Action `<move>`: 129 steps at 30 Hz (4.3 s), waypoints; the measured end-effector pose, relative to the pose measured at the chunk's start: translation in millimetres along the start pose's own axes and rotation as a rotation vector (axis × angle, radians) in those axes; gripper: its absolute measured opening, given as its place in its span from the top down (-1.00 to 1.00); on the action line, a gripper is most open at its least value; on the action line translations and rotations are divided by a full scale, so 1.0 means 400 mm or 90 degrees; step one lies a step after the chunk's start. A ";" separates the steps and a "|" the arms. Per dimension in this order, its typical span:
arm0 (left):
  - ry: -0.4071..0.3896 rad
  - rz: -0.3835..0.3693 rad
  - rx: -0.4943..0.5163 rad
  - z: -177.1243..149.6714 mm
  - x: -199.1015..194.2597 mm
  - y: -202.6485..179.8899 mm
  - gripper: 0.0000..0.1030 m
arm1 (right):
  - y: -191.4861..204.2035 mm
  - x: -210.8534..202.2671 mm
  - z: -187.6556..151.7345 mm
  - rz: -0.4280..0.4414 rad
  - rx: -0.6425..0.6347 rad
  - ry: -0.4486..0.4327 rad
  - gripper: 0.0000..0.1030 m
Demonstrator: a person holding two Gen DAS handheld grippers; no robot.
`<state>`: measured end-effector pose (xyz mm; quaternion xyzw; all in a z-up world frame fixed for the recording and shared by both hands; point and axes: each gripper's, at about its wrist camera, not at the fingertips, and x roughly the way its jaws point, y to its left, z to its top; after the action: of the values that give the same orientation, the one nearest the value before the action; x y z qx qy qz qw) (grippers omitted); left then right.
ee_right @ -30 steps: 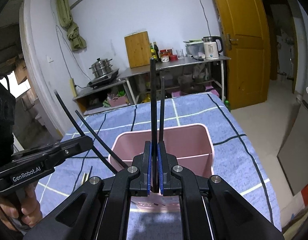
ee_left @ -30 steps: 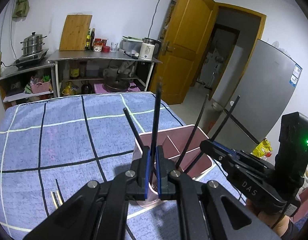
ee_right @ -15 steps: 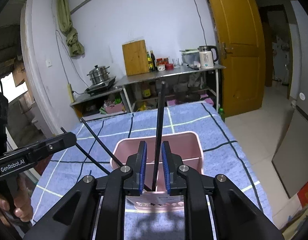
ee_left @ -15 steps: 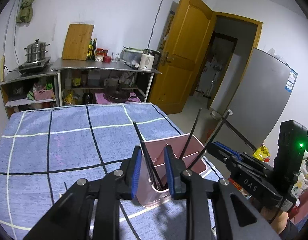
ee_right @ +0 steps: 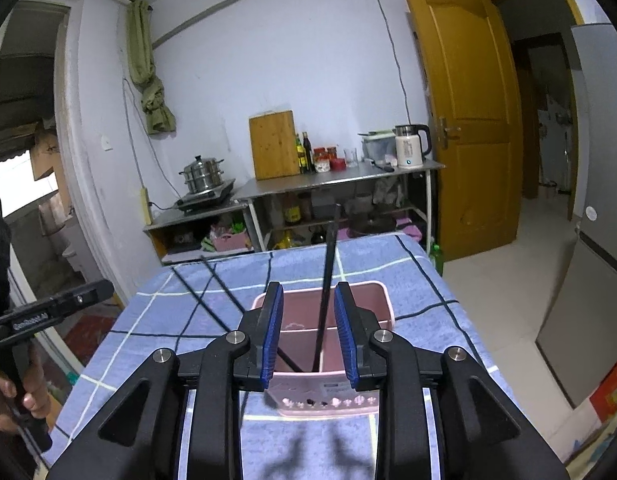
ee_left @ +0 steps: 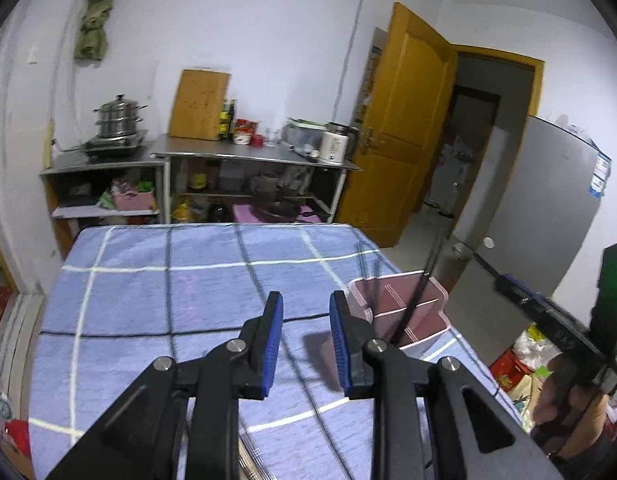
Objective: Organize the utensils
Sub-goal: 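Move both tools back over the remaining chopsticks on the cloth, then close the left tool on a metal-tipped chopstick while the right tool grasps another, then lift both metal-tipped chopsticks upright and carry them over the pink basket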
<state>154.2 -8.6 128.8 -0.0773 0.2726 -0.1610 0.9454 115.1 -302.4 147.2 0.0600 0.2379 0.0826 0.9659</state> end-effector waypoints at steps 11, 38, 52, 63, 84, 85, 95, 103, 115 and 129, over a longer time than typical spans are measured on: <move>0.084 0.050 -0.081 -0.182 0.028 0.137 0.54 | 0.110 0.035 -0.117 0.072 -0.034 0.076 0.47; 0.210 0.066 -0.111 -0.383 0.216 0.153 0.83 | 0.182 0.178 -0.298 0.130 -0.040 0.217 0.47; 0.211 0.089 -0.082 -0.377 0.225 0.192 0.79 | 0.211 0.196 -0.316 0.144 -0.047 0.237 0.47; 0.189 0.067 -0.124 -0.391 0.173 0.252 0.82 | 0.289 0.282 -0.355 0.183 -0.066 0.279 0.47; 0.181 0.053 -0.105 -0.374 0.175 0.279 0.83 | 0.390 0.476 -0.408 0.159 -0.116 0.365 0.74; 0.182 0.052 -0.106 -0.376 0.176 0.279 0.83 | 0.390 0.476 -0.408 0.151 -0.123 0.365 0.82; 0.201 0.058 -0.100 -0.376 0.189 0.280 0.88 | 0.404 0.492 -0.400 0.128 -0.160 0.386 0.83; 0.208 0.065 -0.097 -0.368 0.192 0.274 0.90 | 0.398 0.503 -0.392 0.133 -0.146 0.389 0.88; 0.158 0.054 -0.080 -0.303 0.106 0.243 0.90 | 0.387 0.396 -0.316 0.163 -0.127 0.317 0.89; 0.083 0.022 -0.038 -0.191 -0.055 0.156 0.90 | 0.337 0.202 -0.197 0.174 -0.093 0.208 0.89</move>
<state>111.6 53.0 60.7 -0.0903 0.3396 -0.1407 0.9256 130.8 -149.2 62.5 0.0073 0.3743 0.2381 0.8962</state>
